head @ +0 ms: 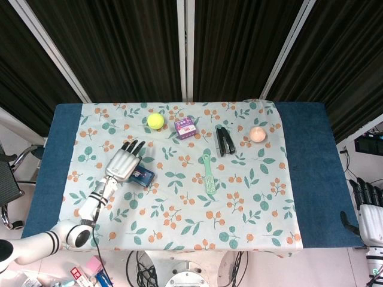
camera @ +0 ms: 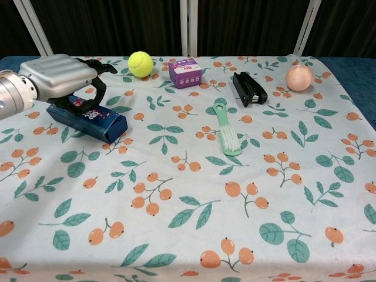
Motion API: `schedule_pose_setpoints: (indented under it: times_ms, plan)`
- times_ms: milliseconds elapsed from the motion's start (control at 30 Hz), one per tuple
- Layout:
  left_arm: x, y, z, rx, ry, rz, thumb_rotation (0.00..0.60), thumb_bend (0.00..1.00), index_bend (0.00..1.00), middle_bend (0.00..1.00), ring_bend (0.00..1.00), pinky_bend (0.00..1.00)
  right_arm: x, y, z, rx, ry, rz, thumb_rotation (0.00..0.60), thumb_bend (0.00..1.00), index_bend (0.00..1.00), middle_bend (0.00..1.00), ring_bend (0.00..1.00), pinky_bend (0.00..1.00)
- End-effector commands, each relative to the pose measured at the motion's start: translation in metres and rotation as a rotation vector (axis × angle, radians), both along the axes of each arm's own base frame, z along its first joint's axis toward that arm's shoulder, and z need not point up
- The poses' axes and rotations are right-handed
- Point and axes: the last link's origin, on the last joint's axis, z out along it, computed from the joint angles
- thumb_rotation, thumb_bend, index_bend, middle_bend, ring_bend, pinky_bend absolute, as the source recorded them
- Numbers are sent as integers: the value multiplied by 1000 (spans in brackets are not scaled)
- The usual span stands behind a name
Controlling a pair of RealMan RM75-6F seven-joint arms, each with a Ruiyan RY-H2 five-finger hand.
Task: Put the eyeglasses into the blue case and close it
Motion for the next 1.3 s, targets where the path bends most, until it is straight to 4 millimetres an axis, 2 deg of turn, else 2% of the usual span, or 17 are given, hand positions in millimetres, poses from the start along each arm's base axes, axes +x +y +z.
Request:
schedule_pose_setpoints:
  times_ms: [33, 333, 467, 600, 700, 767, 967, 1067, 1200, 1300]
  plan:
    - [2, 3, -4, -3, 6, 3, 600, 472, 763, 50, 56, 163, -1, -1, 1, -4, 0, -1, 600, 295, 0, 0, 0, 0]
    - [7, 9, -11, 8, 3, -3, 600, 472, 761, 58, 56, 163, 0, -4, 1, 0, -2, 0, 600, 295, 0, 0, 0, 0]
    - [6, 11, -13, 13, 0, 0, 600, 469, 692, 58, 55, 163, 0, -4, 2, -4, -1, 0, 600, 295, 0, 0, 0, 0]
    - [8, 12, -13, 33, -19, -11, 600, 454, 453, 57, 56, 163, 1, -4, 4, -10, 2, 1, 600, 295, 0, 0, 0, 0]
    - [10, 13, -11, 57, -51, -22, 600, 369, 172, 42, 56, 163, 2, -4, 4, -12, 4, 4, 600, 295, 0, 0, 0, 0]
    - [13, 13, -8, 82, -96, -38, 600, 307, 47, 27, 55, 163, 3, -4, 4, -13, 4, 4, 600, 295, 0, 0, 0, 0]
    - [14, 11, 3, 133, -159, -81, 600, 267, 0, 2, 56, 162, 4, -5, 3, -13, 3, 7, 600, 295, 0, 0, 0, 0]
    - [13, 5, 17, 157, -189, -96, 600, 252, 0, 2, 56, 162, 5, -5, 3, -16, 2, 10, 600, 295, 0, 0, 0, 0]
    - [4, -18, 50, 197, -297, -96, 600, 207, 0, 22, 56, 162, 6, -6, 4, -24, 0, 16, 600, 295, 0, 0, 0, 0]
    - [-17, -48, 78, 190, -370, -75, 600, 189, 0, 55, 56, 162, 7, -6, 5, -27, -4, 26, 600, 295, 0, 0, 0, 0]
